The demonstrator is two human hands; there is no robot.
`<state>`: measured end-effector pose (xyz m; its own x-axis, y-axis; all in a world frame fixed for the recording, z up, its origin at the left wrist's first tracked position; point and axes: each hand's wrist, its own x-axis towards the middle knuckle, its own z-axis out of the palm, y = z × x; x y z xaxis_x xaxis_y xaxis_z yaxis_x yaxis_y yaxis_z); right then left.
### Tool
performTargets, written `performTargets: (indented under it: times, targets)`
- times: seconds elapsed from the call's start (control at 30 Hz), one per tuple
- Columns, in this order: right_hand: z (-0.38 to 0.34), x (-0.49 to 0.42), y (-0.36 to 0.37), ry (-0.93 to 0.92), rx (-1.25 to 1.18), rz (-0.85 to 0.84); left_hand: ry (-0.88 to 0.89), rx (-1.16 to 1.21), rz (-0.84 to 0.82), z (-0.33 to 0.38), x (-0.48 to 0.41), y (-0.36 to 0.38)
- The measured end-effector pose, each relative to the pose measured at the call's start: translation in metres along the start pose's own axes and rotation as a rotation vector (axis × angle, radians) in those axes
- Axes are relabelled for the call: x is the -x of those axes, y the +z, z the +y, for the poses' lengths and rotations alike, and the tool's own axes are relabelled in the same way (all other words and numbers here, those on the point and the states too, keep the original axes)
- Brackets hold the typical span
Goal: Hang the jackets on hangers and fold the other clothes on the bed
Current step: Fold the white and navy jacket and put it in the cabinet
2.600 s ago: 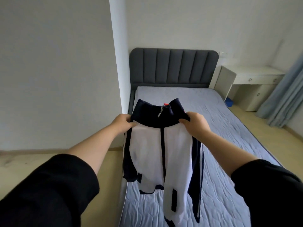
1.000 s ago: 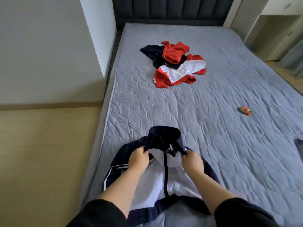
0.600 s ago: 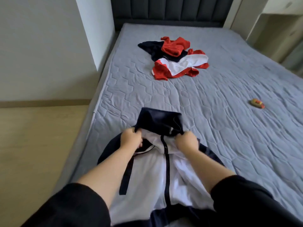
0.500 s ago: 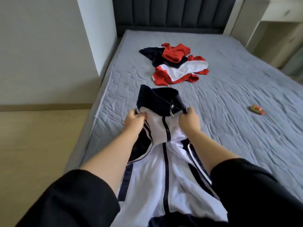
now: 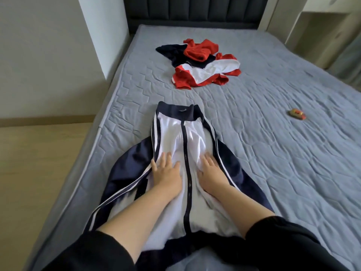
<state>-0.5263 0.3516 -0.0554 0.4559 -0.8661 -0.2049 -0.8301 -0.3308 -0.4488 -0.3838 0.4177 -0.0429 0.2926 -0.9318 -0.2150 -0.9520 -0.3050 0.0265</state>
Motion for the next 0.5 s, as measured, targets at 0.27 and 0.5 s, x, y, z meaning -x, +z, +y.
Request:
performTargets:
  times: [0.27,0.5]
  targets:
    - [0.025,0.072,-0.019,0.008,-0.245,0.138,0.049,0.322,-0.055,0.062,0.025,0.010]
    - [0.066,0.115,-0.052,0.273,0.169,0.499,0.041,0.695,-0.045,0.124,0.048,0.017]
